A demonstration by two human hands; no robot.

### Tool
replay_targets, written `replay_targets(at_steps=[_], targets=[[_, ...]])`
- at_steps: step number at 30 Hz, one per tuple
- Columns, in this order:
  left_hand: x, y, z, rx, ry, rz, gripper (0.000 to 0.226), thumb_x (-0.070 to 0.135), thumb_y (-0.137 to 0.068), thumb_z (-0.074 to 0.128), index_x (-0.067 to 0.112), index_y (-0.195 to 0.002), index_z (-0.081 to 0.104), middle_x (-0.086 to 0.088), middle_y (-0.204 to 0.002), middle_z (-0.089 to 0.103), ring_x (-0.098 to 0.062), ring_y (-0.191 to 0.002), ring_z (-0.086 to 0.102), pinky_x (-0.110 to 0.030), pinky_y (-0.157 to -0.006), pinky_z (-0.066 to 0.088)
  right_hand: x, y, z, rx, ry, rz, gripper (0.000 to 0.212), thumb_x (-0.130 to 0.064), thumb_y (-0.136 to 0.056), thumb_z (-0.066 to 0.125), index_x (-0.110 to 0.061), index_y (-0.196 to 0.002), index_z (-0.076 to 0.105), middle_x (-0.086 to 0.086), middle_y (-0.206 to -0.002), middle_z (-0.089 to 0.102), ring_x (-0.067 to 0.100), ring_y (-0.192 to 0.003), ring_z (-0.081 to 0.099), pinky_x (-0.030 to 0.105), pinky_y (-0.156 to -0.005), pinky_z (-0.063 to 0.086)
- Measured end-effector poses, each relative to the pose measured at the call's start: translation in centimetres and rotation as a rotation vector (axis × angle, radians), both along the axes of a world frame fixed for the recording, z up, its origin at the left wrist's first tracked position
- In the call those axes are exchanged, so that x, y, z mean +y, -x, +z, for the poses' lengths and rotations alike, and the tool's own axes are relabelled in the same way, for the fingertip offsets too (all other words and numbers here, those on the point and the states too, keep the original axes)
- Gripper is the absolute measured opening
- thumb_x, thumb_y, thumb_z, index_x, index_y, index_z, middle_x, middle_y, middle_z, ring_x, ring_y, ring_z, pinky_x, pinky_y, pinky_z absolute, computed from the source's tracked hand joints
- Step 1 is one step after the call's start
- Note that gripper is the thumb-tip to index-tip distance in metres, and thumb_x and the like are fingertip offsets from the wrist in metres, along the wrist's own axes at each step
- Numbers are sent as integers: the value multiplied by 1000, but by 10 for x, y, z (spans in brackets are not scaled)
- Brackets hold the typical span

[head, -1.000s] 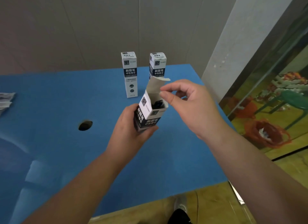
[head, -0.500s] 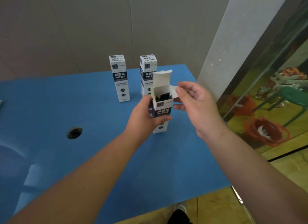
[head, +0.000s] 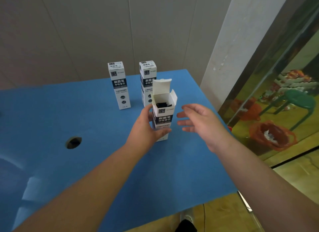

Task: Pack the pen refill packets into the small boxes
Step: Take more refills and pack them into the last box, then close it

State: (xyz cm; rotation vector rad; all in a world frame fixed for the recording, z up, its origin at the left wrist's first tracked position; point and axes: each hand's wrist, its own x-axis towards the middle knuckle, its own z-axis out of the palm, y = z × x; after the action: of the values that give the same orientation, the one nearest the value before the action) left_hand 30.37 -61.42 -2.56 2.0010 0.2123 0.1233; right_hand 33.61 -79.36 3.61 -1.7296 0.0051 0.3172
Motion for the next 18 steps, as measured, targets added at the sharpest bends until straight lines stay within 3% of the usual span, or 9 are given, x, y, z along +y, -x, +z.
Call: replay_targets(at_steps=[4, 7, 10, 12, 14, 18], targets=[[5, 5, 4, 25, -1, -16, 102, 32, -71, 91, 37, -150, 28, 24, -123, 57, 3, -125, 49, -30, -105, 42, -3, 8, -2, 16, 71, 38, 19, -23, -102, 54, -20, -118, 63, -2, -109, 72, 11, -92, 73, 30, -82, 59], [11, 19, 6, 48, -25, -37, 111, 37, -69, 92, 37, -154, 20, 13, -139, 50, -3, -134, 44, -36, -111, 41, -7, 20, -7, 2, 122, 22, 14, -21, -100, 56, -23, -113, 63, -2, -109, 71, 11, -96, 71, 29, -83, 58], [19, 43, 9, 65, -93, -59, 119, 43, -69, 90, 36, -158, 10, 6, -152, 39, -7, -141, 36, -32, -112, 37, -11, 31, -16, -128, 332, 17, 14, -24, -98, 58, -26, -111, 64, -7, -109, 69, 9, -96, 68, 23, -81, 55], [26, 62, 12, 54, -215, -71, 115, 44, -75, 86, 31, -159, 8, 5, -156, 34, -10, -145, 31, -30, -114, 32, -13, 39, -20, -223, 607, 97, 23, -29, -97, 57, -26, -119, 63, -8, -116, 67, 8, -99, 65, 23, -81, 54], [37, 83, 16, 63, -349, -68, 100, 42, -84, 77, 29, -159, 12, 6, -159, 29, -12, -148, 24, -32, -116, 27, -8, 49, -22, -270, 859, 279, 35, -34, -95, 58, -25, -129, 60, -6, -126, 65, 14, -112, 63, 34, -94, 52], [63, 122, 28, 70, -517, 44, 76, 36, -91, 66, 22, -156, 28, 4, -158, 31, -15, -148, 22, -31, -117, 24, 15, 70, -19, -277, 859, 477, 41, -33, -93, 56, -29, -134, 54, -8, -125, 61, 15, -112, 61, 35, -96, 50]])
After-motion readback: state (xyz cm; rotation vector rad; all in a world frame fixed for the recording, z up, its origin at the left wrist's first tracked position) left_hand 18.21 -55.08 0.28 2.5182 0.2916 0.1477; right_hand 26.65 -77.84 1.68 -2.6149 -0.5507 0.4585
